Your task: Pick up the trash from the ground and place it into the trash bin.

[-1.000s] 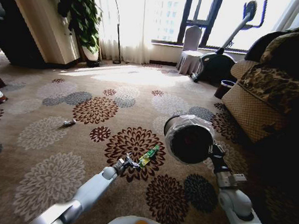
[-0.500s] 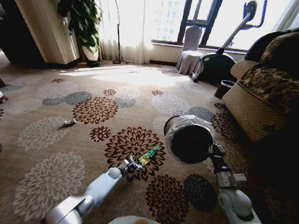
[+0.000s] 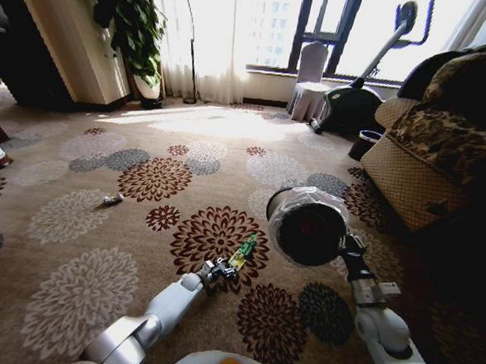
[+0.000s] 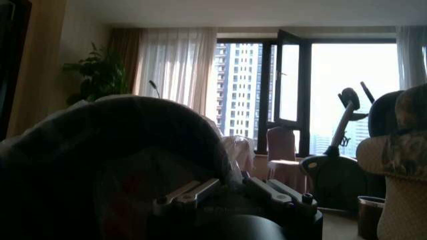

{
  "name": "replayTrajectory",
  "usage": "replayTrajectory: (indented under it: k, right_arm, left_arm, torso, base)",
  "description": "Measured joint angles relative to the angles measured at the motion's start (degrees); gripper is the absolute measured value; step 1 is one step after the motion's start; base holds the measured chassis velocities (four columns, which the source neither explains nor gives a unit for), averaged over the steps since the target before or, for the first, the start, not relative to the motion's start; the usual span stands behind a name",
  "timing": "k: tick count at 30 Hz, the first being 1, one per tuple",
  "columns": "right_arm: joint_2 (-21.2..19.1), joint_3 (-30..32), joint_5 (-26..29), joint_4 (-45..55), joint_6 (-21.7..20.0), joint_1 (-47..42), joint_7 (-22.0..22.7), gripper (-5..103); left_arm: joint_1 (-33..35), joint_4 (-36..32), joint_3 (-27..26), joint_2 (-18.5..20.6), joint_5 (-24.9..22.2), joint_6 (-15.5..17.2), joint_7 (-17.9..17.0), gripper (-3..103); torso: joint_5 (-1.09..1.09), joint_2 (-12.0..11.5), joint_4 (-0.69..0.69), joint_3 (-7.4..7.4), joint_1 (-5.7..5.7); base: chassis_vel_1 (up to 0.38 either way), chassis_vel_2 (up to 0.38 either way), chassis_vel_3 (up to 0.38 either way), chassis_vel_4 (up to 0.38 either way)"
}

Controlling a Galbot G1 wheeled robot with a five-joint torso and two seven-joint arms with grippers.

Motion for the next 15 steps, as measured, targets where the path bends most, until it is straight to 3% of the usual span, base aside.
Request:
replayTrajectory:
  k: [7, 9, 12, 15]
  right_arm:
    - [0.0, 0.0, 0.0, 0.0, 0.0, 0.0, 0.0, 0]
    - [0.0, 0.0, 0.0, 0.0, 0.0, 0.0, 0.0, 0]
    - [0.0, 0.0, 0.0, 0.0, 0.0, 0.0, 0.0, 0]
    - [0.0, 0.0, 0.0, 0.0, 0.0, 0.0, 0.0, 0]
  left_arm:
    - [0.0, 0.0, 0.0, 0.0, 0.0, 0.1, 0.0, 14]
    - [0.0, -0.1, 0.0, 0.0, 0.0, 0.1, 0.0, 14]
    - [0.1, -0.1, 0.0, 0.1, -0.1, 0.1, 0.0, 2]
    - [0.1, -0.2, 0.0, 0.1, -0.1, 0.1, 0.0, 0]
  torso:
    - [-0.01, 0.0, 0.0, 0.0, 0.0]
    - [-0.01, 0.0, 0.0, 0.0, 0.0]
    - [-0.01, 0.0, 0.0, 0.0, 0.0]
    - [-0.01, 0.0, 0.0, 0.0, 0.0]
  base:
    - [0.0, 0.0, 0.0, 0.0]
    - [0.0, 0.0, 0.0, 0.0]
    - [0.0, 0.0, 0.0, 0.0]
    - [0.0, 0.0, 0.0, 0.0]
